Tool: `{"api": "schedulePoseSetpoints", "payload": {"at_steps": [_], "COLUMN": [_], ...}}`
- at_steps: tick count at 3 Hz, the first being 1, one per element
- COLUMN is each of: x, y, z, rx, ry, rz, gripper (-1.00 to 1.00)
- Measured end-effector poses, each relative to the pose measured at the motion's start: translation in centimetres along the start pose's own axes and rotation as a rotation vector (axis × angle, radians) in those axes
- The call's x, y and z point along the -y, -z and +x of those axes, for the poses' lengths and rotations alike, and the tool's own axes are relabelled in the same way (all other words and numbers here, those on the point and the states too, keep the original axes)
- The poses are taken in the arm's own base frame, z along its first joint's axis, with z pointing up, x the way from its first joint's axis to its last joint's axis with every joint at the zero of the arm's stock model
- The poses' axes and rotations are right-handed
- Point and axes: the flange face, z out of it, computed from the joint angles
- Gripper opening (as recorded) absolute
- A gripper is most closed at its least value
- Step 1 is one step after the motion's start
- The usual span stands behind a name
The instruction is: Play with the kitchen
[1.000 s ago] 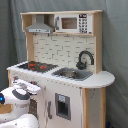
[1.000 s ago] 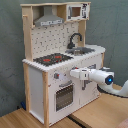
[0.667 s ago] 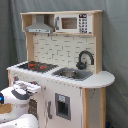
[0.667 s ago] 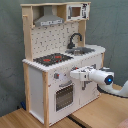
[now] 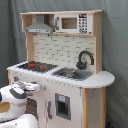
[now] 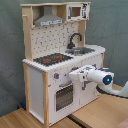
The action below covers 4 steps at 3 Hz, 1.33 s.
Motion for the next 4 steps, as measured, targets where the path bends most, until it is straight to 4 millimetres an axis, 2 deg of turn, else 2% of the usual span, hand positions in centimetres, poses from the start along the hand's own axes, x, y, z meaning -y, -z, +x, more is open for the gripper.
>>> {"api": "schedulePoseSetpoints", "payload": {"at_steps": [1,2,3,4], "x": [-0.03,0.04,0.47,0.77], "y": [0.01,0.01,0.32,0.41], "z": [-0.01,-0.02,0.07,0.42], "rx": [0.0,0.002,0.024,0.03], "ry": [-0.006,-0.008,-0.016,-0.107], "rz": [0.009,0.014,0.069,0.089], "gripper": [-1.0,1.0,1.0,1.0]}}
